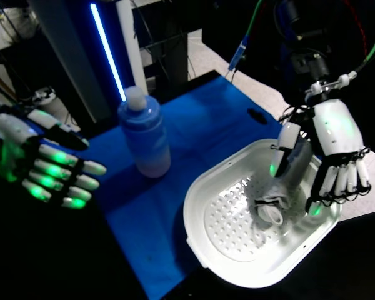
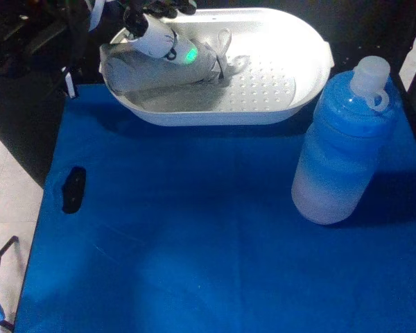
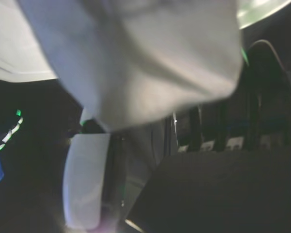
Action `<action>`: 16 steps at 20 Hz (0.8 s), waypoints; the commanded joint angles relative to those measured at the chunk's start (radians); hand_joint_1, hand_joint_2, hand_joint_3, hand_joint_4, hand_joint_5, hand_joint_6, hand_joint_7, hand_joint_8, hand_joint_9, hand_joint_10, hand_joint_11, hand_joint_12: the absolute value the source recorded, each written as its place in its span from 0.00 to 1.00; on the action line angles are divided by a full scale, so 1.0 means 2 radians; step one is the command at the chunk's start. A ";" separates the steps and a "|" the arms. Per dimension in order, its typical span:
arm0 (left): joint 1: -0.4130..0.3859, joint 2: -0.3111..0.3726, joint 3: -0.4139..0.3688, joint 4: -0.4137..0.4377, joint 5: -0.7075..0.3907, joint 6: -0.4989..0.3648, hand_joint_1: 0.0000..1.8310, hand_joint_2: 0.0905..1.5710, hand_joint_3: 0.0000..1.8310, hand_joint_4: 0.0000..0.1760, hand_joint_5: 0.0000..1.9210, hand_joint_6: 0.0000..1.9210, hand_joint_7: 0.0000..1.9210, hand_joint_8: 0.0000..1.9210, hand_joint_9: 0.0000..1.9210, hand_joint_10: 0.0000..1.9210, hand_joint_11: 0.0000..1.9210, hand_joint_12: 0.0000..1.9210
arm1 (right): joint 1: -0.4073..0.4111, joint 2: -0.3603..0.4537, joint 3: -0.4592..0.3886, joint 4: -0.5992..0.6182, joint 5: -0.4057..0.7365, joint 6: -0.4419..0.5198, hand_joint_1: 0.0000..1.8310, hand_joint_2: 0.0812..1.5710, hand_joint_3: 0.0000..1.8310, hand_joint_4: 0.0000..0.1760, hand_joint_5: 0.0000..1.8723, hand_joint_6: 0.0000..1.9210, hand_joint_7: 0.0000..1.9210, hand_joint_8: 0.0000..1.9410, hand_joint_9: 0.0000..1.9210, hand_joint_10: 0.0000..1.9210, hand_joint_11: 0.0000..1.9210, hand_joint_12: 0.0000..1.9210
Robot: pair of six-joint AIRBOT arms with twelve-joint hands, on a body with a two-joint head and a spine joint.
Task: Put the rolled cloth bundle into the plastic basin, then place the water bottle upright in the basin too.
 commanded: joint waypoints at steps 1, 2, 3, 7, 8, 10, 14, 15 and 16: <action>-0.001 0.007 -0.004 -0.005 -0.070 -0.001 0.32 0.59 0.00 1.00 0.12 0.00 0.12 0.00 0.11 0.00 0.00 0.32 | 0.004 0.000 0.003 -0.001 0.060 0.005 0.48 0.88 0.00 0.00 0.23 0.00 0.17 0.00 0.13 0.00 0.00 0.34; 0.001 0.016 -0.015 -0.005 -0.080 -0.001 0.30 0.58 0.00 1.00 0.10 0.00 0.10 0.00 0.10 0.00 0.00 0.28 | 0.004 0.000 0.003 -0.001 0.060 0.006 0.48 0.88 0.00 0.00 0.23 0.00 0.17 0.00 0.13 0.00 0.00 0.37; 0.005 0.028 -0.029 -0.005 -0.092 -0.001 0.28 0.58 0.00 1.00 0.09 0.00 0.10 0.00 0.09 0.00 0.00 0.27 | 0.004 0.000 0.003 -0.001 0.060 0.007 0.47 0.88 0.00 0.03 0.22 0.00 0.16 0.00 0.13 0.00 0.00 0.40; 0.047 0.113 -0.128 -0.017 -0.181 -0.003 0.22 0.58 0.00 1.00 0.06 0.00 0.08 0.00 0.07 0.00 0.00 0.26 | 0.004 0.001 0.003 -0.005 0.060 0.025 0.49 0.82 0.00 0.25 0.13 0.00 0.10 0.00 0.11 0.00 0.00 0.38; 0.062 0.133 -0.152 -0.021 -0.203 -0.004 0.21 0.56 0.00 1.00 0.06 0.00 0.06 0.00 0.05 0.00 0.00 0.19 | 0.004 0.004 0.003 -0.007 0.060 0.029 0.48 0.79 0.00 0.16 0.11 0.00 0.08 0.00 0.11 0.00 0.00 0.30; 0.105 0.180 -0.203 -0.032 -0.270 -0.022 0.21 0.54 0.00 0.99 0.05 0.00 0.06 0.00 0.04 0.00 0.00 0.14 | 0.004 0.010 0.003 -0.012 0.061 0.038 0.48 0.74 0.00 0.64 0.07 0.00 0.08 0.00 0.11 0.00 0.00 0.32; 0.183 0.237 -0.264 -0.064 -0.380 -0.064 0.23 0.56 0.00 0.78 0.03 0.00 0.02 0.00 0.00 0.00 0.00 0.00 | 0.017 0.021 0.002 -0.032 0.061 0.047 0.47 0.67 0.00 1.00 0.02 0.00 0.05 0.00 0.10 0.00 0.00 0.35; 0.201 0.249 -0.282 -0.074 -0.408 -0.062 0.21 0.55 0.00 0.83 0.01 0.00 0.01 0.00 0.00 0.00 0.00 0.00 | 0.024 0.023 0.002 -0.038 0.061 0.048 0.48 0.66 0.00 1.00 0.02 0.00 0.05 0.00 0.09 0.00 0.00 0.34; 0.224 0.260 -0.302 -0.087 -0.438 -0.059 0.21 0.55 0.00 0.86 0.00 0.00 0.00 0.00 0.00 0.00 0.00 0.00 | 0.035 0.025 0.002 -0.045 0.061 0.048 0.48 0.64 0.00 1.00 0.01 0.00 0.05 0.00 0.08 0.00 0.00 0.34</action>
